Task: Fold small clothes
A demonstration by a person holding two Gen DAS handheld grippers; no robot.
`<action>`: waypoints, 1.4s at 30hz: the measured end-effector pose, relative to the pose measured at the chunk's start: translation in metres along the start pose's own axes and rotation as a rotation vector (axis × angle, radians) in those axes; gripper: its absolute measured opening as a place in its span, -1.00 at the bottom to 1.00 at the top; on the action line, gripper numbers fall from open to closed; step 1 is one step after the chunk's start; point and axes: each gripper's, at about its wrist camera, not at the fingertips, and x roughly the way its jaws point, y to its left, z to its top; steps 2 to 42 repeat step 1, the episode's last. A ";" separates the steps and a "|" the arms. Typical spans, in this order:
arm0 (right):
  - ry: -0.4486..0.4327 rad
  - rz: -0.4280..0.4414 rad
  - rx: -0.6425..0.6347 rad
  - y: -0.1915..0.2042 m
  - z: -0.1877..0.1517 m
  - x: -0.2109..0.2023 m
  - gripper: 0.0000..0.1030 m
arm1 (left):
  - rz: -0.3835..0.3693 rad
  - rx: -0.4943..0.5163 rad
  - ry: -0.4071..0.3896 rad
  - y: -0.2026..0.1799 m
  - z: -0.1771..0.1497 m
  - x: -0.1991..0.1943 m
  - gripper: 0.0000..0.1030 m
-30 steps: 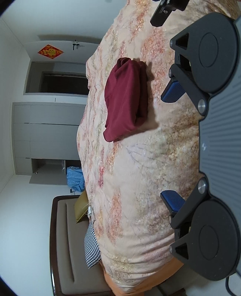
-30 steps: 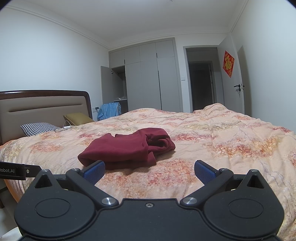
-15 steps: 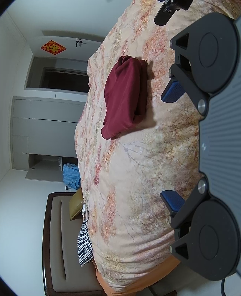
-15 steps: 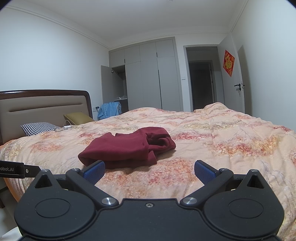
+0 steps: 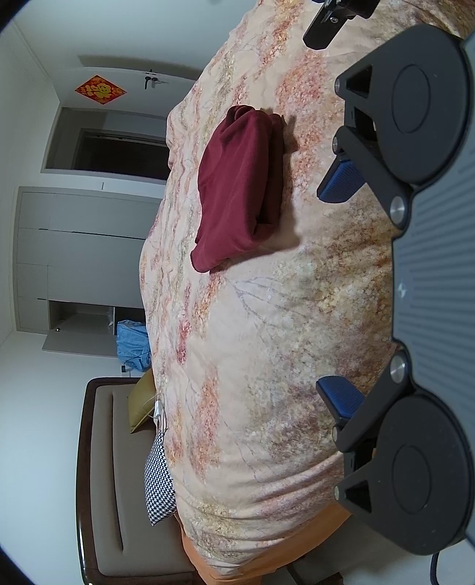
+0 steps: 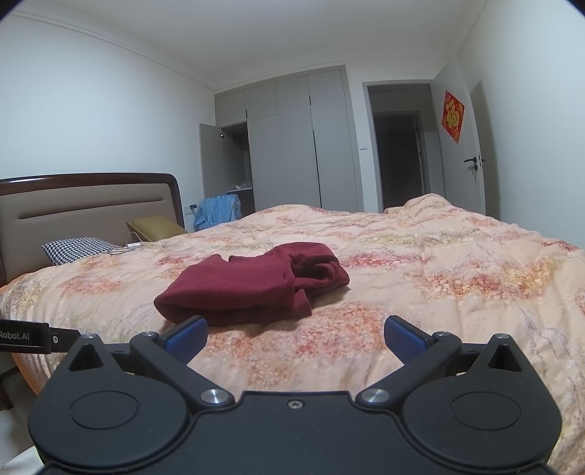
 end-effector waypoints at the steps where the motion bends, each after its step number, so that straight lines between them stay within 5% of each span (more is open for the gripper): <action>1: 0.000 0.000 0.000 0.000 0.000 0.000 0.99 | -0.001 0.000 0.003 0.000 0.000 0.001 1.00; 42: 0.000 0.000 0.000 0.000 0.000 0.000 0.99 | -0.001 0.000 0.003 0.000 0.000 0.001 1.00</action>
